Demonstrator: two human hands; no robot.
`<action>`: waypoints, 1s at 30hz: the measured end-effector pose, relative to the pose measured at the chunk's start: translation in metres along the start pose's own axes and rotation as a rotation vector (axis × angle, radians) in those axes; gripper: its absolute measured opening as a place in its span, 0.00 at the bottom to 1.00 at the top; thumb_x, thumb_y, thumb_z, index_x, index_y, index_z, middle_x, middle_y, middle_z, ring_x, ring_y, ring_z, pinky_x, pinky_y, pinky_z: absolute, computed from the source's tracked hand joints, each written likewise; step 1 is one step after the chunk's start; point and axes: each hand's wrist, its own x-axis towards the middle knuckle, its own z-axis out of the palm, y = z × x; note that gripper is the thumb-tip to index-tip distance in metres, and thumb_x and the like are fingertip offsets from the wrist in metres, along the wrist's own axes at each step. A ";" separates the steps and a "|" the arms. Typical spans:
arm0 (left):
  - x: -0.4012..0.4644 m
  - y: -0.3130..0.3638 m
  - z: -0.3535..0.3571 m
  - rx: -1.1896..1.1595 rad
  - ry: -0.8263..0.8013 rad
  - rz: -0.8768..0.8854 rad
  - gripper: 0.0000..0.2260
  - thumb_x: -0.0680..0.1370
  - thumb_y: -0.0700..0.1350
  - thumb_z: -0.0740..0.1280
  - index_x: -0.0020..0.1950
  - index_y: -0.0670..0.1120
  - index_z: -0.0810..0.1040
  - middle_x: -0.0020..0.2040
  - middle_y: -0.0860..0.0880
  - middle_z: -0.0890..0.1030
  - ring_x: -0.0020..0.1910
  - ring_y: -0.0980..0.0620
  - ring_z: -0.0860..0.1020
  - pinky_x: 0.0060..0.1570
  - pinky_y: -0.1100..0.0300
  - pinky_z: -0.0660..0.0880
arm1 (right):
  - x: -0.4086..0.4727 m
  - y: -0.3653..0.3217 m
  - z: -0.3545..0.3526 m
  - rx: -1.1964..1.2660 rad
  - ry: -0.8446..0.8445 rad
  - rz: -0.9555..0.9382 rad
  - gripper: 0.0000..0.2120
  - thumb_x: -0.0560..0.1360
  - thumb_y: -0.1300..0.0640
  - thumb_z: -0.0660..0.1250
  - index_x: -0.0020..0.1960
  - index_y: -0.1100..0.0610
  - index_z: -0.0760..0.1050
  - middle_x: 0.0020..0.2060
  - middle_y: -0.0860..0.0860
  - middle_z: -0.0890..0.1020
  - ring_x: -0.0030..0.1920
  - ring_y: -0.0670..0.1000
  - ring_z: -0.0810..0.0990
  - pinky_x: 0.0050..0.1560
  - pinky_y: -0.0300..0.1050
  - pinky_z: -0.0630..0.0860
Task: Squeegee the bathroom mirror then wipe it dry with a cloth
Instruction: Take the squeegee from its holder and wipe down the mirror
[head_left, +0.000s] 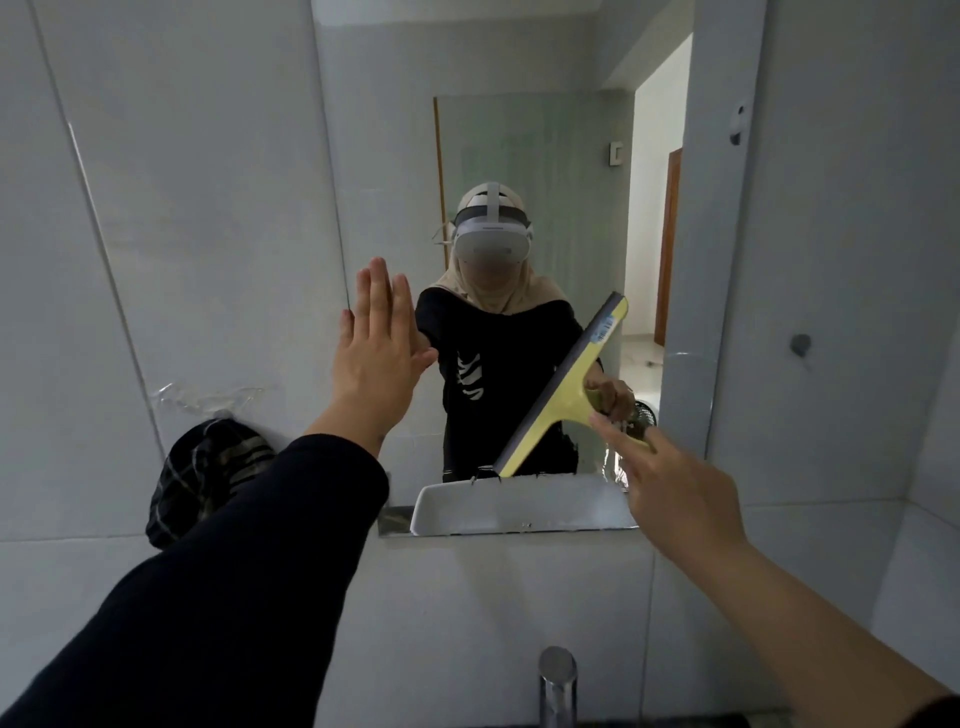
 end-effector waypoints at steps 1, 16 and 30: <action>0.000 0.000 0.000 0.002 0.002 -0.001 0.38 0.79 0.57 0.56 0.76 0.39 0.38 0.77 0.38 0.36 0.76 0.40 0.36 0.74 0.43 0.51 | -0.003 0.005 -0.002 0.002 -0.027 0.027 0.37 0.68 0.61 0.72 0.70 0.36 0.65 0.36 0.49 0.76 0.25 0.53 0.68 0.24 0.34 0.53; 0.004 0.003 0.006 0.001 -0.012 -0.010 0.42 0.73 0.36 0.65 0.76 0.36 0.39 0.76 0.35 0.37 0.76 0.38 0.37 0.74 0.40 0.46 | -0.048 0.002 0.027 0.564 -0.050 0.448 0.27 0.81 0.56 0.55 0.76 0.40 0.52 0.60 0.51 0.77 0.49 0.52 0.77 0.46 0.47 0.76; -0.004 0.013 -0.011 -0.087 -0.027 -0.043 0.36 0.77 0.41 0.59 0.76 0.36 0.39 0.77 0.36 0.38 0.76 0.40 0.38 0.74 0.42 0.46 | -0.065 -0.069 0.056 0.836 -0.057 0.604 0.27 0.81 0.56 0.56 0.77 0.43 0.53 0.37 0.49 0.73 0.37 0.50 0.73 0.37 0.43 0.70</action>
